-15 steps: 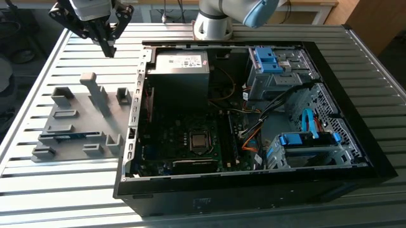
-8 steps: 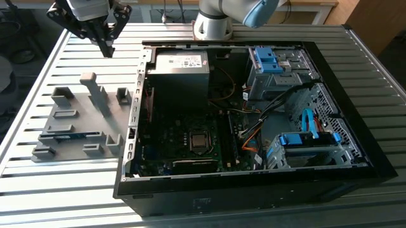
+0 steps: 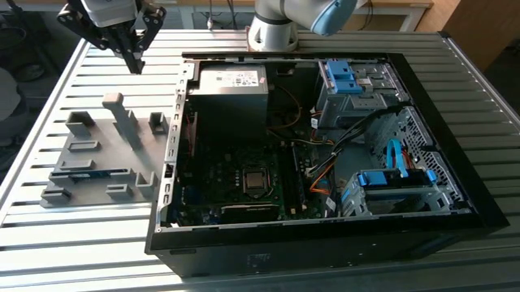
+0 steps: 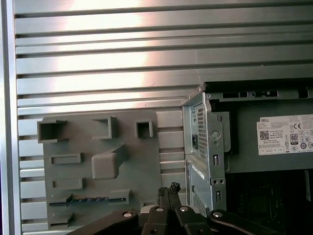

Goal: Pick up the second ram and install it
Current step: 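Reach for the second ram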

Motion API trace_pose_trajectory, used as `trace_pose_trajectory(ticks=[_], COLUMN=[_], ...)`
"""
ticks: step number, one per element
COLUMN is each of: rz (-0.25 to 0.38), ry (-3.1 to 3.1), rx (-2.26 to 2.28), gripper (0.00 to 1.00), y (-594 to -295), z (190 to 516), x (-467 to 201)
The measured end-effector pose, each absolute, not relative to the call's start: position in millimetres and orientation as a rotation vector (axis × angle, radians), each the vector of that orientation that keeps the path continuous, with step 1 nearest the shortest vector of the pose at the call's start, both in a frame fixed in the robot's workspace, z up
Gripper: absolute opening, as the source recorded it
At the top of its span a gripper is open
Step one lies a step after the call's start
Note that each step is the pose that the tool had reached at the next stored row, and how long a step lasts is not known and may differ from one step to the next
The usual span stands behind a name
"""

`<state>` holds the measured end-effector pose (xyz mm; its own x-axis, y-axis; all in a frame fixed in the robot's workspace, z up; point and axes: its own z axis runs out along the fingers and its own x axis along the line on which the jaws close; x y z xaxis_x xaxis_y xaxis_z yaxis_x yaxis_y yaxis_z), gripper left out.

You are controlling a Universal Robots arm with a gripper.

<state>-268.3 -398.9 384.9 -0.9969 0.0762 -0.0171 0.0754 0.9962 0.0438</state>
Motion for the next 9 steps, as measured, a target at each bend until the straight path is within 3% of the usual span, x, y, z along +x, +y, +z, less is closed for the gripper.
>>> trace_pose_trajectory(ticks=[9], rz=[0.067], ry=[3.12], rx=[0.118], gripper=[0.11], y=[-398.9], z=[384.7], x=[-272.1])
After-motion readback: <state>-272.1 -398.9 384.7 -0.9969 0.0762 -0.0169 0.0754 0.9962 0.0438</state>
